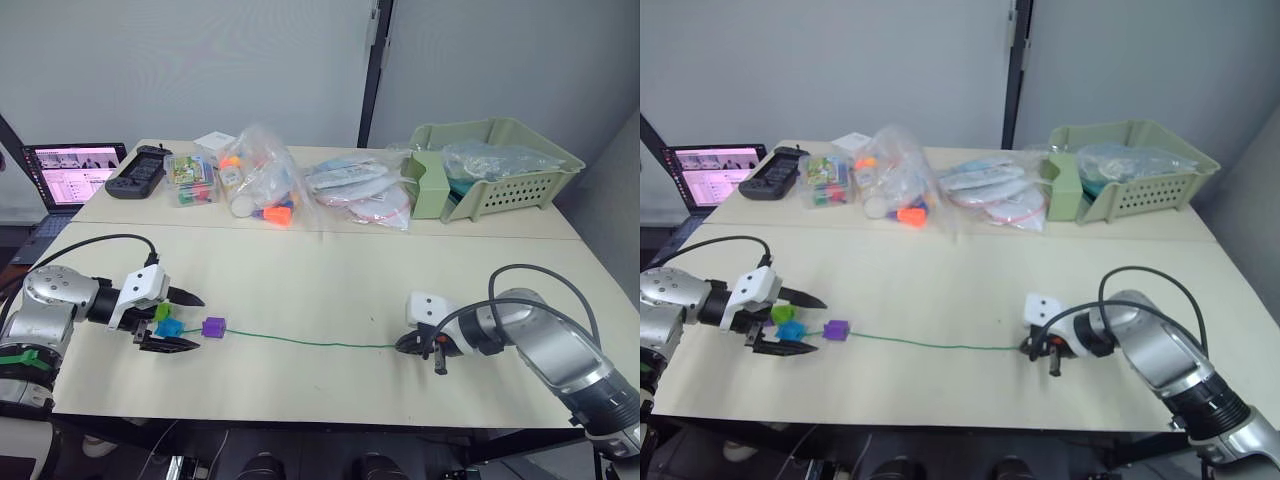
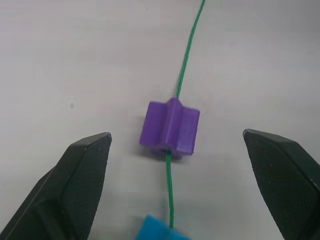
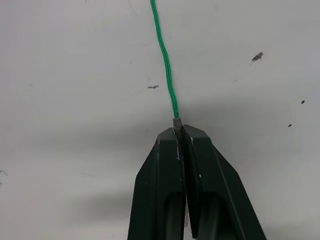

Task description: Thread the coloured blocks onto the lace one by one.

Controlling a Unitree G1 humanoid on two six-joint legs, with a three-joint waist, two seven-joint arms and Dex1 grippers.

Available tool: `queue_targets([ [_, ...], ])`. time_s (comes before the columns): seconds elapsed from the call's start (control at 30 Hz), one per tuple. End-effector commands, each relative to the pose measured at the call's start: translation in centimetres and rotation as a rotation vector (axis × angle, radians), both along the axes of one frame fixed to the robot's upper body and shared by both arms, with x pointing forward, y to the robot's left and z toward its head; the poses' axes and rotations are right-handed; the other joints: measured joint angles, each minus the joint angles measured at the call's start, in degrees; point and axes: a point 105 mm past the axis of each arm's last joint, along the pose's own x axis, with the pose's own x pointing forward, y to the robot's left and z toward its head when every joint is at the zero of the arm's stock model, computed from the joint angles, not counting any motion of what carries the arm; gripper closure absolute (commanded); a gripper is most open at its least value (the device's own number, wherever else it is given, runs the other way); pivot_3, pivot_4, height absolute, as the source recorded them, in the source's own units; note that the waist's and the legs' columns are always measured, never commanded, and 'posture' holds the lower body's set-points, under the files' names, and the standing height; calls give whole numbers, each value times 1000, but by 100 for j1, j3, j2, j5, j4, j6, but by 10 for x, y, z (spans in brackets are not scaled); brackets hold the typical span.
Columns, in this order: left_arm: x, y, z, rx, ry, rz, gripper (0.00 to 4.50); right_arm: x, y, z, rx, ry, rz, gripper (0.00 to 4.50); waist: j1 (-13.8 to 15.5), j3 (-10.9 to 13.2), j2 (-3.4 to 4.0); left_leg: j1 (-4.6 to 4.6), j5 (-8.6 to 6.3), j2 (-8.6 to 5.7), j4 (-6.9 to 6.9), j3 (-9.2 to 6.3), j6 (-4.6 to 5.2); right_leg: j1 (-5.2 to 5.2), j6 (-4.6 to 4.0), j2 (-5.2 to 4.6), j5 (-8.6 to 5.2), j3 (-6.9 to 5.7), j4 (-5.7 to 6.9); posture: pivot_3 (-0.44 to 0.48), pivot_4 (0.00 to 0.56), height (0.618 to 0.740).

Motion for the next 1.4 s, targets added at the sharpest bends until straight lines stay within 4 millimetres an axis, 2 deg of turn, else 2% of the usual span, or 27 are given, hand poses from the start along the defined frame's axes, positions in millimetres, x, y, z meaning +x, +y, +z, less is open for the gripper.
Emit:
queue_targets([
  [0.03,1,-5,14,33,-44,-25,48,2,3,7,0,-37,11,4500,-6,0,0,0,0,0,0,0,0,0,0,0,0,0,0,0,150,732],
  [0.23,2,-13,7,187,-55,-62,48,-1,3,7,1,-28,10,4500,-8,0,0,0,0,0,0,0,0,0,0,2,0,0,-1,0,150,732],
  [0.33,9,-12,4,296,-90,-41,48,-2,1,7,-3,-22,8,4500,-5,0,0,0,0,-1,0,0,0,1,0,1,0,0,-1,0,150,732],
  [0.5,12,-34,2,358,-105,-96,48,-4,2,6,-1,-19,0,4500,15,1,-1,-3,0,-1,2,-2,0,0,0,2,0,0,-1,0,150,732],
  [0.73,11,-39,-9,455,-88,-128,48,-4,1,6,-2,-21,-12,4500,-3,1,-1,-3,0,-2,2,-4,0,0,1,4,0,1,0,0,150,732],
  [0.97,12,-44,-8,481,-77,-141,2202,-4,0,5,-2,-24,-21,4500,-4,1,-1,-2,0,-2,4,-4,0,2,1,4,0,1,1,0,150,732],
  [1.07,12,-31,-12,562,-81,-146,3108,-4,0,6,-2,-23,-23,4500,-7,1,-1,-3,0,-3,5,-4,0,2,2,3,-1,1,0,0,150,732],
  [1.23,13,-25,-7,558,-77,-130,3111,-5,-2,6,-5,-21,-28,4500,-16,1,-1,-2,0,-2,4,-5,0,2,1,4,-1,1,2,0,150,732],
  [1.4,20,12,2,673,-98,-50,3111,-5,-23,5,-44,-13,-66,4500,-16,1,-1,-2,0,-2,5,-6,0,1,1,5,-1,0,2,0,150,732],
])
